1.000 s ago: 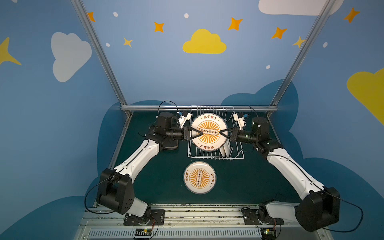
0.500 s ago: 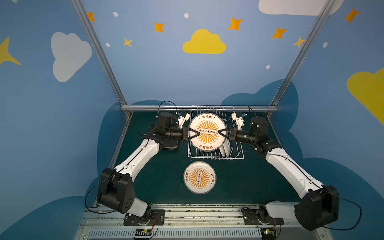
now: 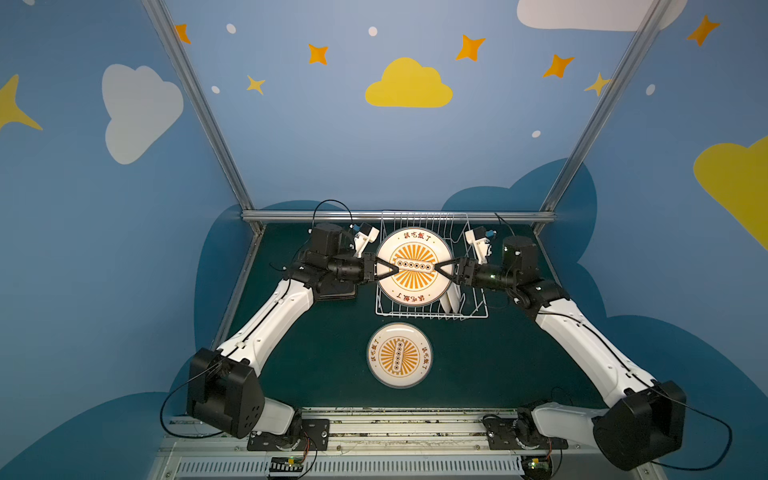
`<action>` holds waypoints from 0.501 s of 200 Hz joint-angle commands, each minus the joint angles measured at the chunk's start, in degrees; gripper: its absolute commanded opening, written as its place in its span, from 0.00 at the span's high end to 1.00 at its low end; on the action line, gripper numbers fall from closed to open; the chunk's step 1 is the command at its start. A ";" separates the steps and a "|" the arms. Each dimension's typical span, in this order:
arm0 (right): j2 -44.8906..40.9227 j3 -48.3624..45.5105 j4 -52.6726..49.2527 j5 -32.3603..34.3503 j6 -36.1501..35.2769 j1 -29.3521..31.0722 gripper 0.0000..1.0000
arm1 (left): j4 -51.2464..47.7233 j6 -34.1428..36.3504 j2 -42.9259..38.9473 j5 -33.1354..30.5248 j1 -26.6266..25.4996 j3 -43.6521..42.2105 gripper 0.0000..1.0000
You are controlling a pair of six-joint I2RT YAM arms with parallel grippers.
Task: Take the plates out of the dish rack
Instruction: 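Hold the printed plate flat above the rack with both grippers, then carry the printed plate toward the robot with the left gripper while the right releases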
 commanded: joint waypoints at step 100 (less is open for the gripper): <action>-7.79 4.33 -19.58 8.90 -23.03 -0.06 0.11 | -17.55 0.13 -20.00 -2.11 -0.05 -18.20 0.97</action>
